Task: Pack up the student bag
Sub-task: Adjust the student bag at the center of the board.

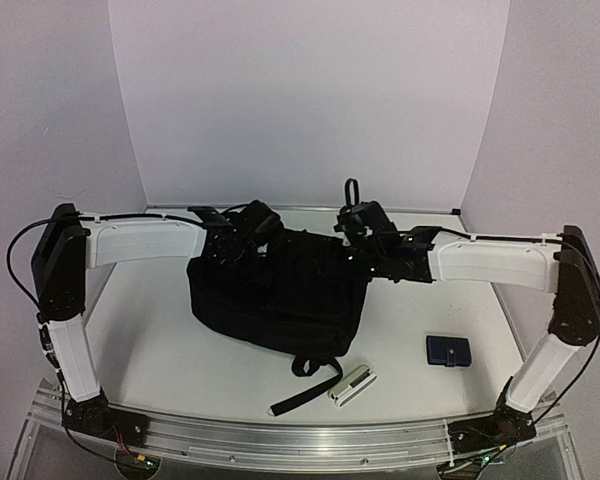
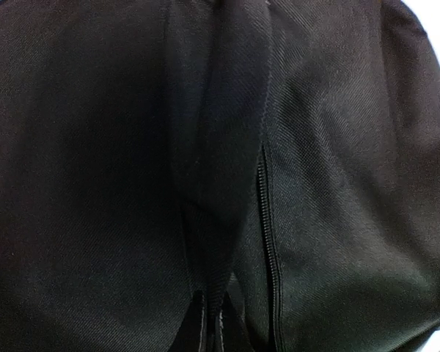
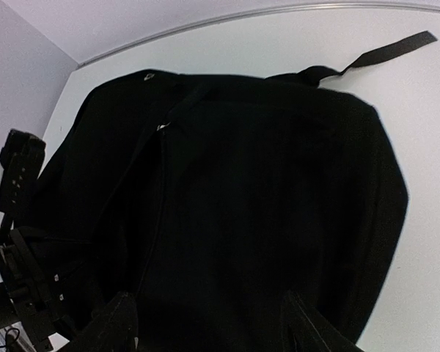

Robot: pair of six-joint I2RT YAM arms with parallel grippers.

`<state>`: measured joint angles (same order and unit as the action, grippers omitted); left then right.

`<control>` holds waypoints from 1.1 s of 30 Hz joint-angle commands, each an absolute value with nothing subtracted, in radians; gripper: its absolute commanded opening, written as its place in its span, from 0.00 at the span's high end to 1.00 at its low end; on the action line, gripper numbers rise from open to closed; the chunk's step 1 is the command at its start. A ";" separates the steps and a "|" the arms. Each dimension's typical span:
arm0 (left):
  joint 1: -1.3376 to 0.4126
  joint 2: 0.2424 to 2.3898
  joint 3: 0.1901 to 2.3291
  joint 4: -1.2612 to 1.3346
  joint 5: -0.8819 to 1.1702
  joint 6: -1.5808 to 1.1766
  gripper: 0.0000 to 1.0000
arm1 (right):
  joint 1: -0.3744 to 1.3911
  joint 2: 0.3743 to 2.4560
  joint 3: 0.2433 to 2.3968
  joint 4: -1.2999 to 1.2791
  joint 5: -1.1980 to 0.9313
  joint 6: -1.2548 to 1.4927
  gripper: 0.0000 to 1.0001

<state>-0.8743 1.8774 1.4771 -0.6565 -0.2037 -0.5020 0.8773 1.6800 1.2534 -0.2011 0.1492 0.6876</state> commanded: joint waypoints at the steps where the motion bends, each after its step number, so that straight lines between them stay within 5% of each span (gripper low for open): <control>1: -0.808 1.746 1.362 -0.540 -0.082 -0.572 1.00 | 0.944 1.792 1.350 -0.196 0.160 0.751 0.41; 8: -0.735 1.666 1.209 -0.366 0.135 -0.605 1.00 | 0.992 1.933 1.462 -0.195 0.136 0.751 0.45; 23: -0.710 1.601 1.097 -0.235 0.232 -0.651 1.00 | 1.038 2.237 1.689 -0.452 0.408 0.830 0.33; 30: -0.703 1.592 1.081 -0.226 0.226 -0.663 1.00 | 1.035 2.199 1.629 -0.542 0.545 0.876 0.51; 33: -0.702 1.596 1.085 -0.227 0.229 -0.663 1.00 | 1.028 2.165 1.596 -0.544 0.563 0.892 0.71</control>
<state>-0.7055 1.6485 1.0890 -0.2293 0.2077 -0.6558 1.0485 2.1895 1.6628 -0.3982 0.4847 0.8501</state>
